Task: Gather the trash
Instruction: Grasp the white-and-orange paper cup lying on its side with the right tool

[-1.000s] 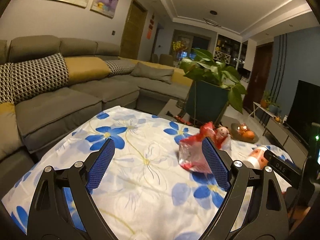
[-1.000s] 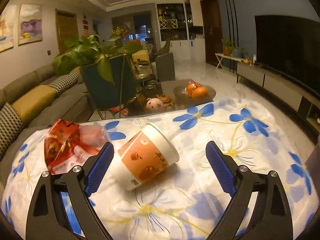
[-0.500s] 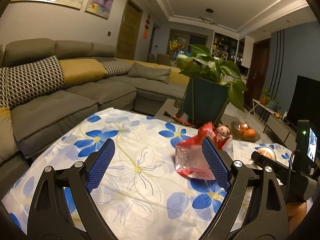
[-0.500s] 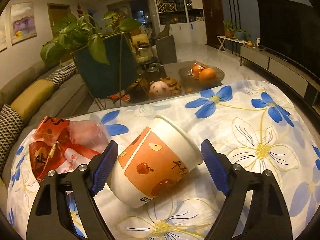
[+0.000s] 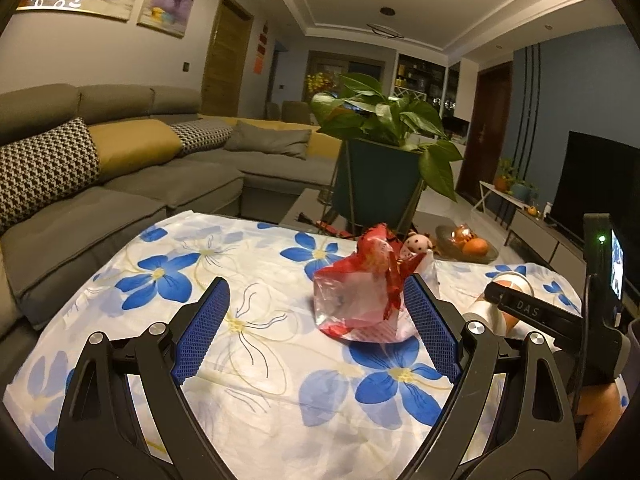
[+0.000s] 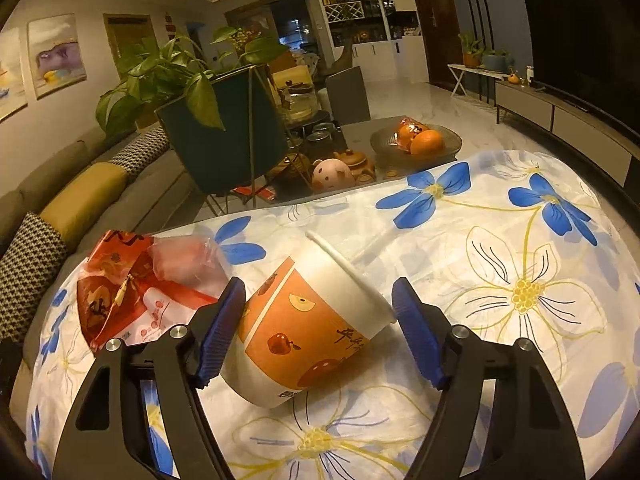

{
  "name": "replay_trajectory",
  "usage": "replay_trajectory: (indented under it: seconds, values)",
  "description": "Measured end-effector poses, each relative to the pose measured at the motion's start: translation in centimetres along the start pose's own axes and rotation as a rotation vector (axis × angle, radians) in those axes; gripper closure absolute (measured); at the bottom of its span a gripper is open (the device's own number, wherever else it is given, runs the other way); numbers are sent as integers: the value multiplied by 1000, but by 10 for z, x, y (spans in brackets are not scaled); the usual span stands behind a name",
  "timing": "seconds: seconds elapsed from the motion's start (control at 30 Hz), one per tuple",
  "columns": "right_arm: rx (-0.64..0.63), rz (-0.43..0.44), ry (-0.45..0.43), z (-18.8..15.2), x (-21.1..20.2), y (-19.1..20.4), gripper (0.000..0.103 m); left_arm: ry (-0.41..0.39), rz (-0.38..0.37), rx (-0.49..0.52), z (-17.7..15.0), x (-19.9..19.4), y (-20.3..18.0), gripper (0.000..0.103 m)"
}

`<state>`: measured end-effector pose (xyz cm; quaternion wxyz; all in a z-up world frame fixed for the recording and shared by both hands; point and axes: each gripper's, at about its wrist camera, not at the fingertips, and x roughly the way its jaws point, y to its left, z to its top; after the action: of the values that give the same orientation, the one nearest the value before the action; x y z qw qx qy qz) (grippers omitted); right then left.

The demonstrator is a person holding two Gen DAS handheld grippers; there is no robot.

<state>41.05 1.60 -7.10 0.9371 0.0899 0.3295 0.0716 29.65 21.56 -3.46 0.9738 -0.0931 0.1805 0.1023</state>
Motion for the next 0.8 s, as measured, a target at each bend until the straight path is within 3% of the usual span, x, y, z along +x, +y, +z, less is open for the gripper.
replay_trajectory:
  seconds: [0.2, 0.33, 0.8]
  values:
    - [-26, 24, 4, -4, -12, -4, 32, 6, -14, 7, -2, 0, -3, 16]
    - [-54, 20, -24, -4, -24, -9, 55, 11, -34, 24, -2, 1, -8, 16]
    - [-95, 152, 24, -17, -44, -17, 68, 46, -110, 58, -2, 13, -25, 16]
